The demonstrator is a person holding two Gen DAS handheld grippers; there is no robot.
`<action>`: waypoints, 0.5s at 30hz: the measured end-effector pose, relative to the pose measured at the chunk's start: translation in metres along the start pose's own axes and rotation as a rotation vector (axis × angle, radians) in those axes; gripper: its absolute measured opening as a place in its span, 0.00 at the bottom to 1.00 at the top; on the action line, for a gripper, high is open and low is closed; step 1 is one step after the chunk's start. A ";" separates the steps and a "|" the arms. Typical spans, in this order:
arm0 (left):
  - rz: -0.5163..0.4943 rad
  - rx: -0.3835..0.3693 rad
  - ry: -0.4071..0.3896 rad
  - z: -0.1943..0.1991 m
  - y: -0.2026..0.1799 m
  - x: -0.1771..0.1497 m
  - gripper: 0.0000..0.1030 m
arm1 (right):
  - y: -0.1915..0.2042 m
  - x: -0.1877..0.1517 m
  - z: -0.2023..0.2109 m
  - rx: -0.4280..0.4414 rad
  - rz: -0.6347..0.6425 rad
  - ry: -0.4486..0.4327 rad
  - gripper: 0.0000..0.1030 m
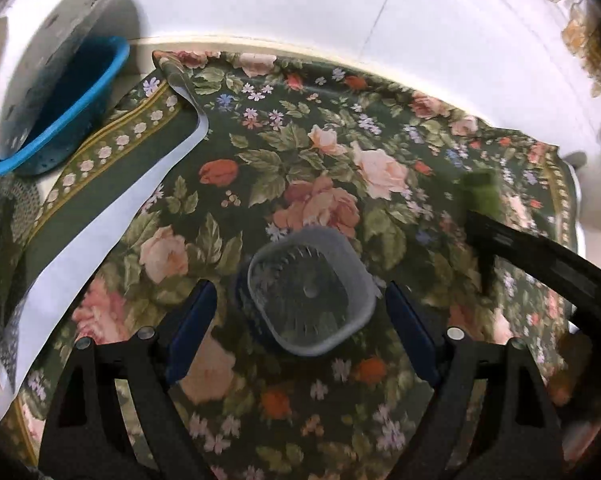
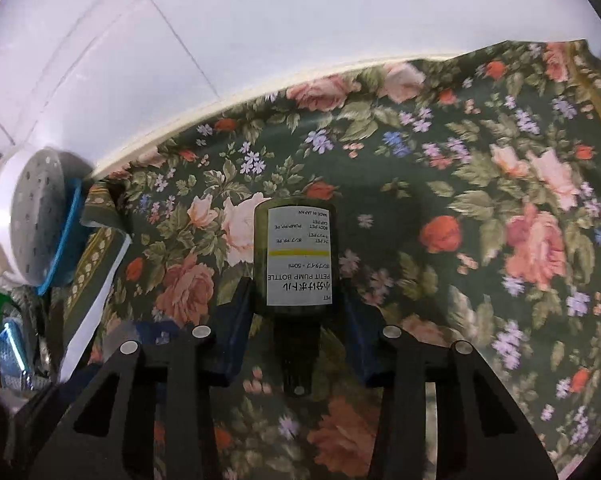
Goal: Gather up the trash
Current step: 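Grasp the clear plastic container with the left tool while the right tool grasps the green pump bottle, then carry the plastic container and green bottle down to the bin and release both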
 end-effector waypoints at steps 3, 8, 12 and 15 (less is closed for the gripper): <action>-0.005 0.017 0.008 -0.011 -0.001 0.004 0.81 | -0.008 -0.005 0.023 -0.023 0.015 -0.016 0.38; -0.027 0.059 -0.012 -0.012 -0.004 0.003 0.68 | -0.021 -0.012 0.046 -0.008 0.002 -0.024 0.38; -0.034 0.045 -0.032 0.001 -0.016 -0.004 0.68 | -0.029 -0.019 0.066 -0.006 0.003 -0.052 0.38; -0.044 0.032 -0.077 0.023 -0.033 -0.011 0.68 | -0.035 -0.027 0.084 -0.002 0.017 -0.078 0.38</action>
Point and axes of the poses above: each gripper's, at about its wrist camera, not at the fingertips, and z roughly against the way its jaws point, y to its left, x to its top, the point moved 3 cm from there along -z, roughly the way its jaws point, and after that the axes turned 3 degrees about y, right-handed, at the moved point
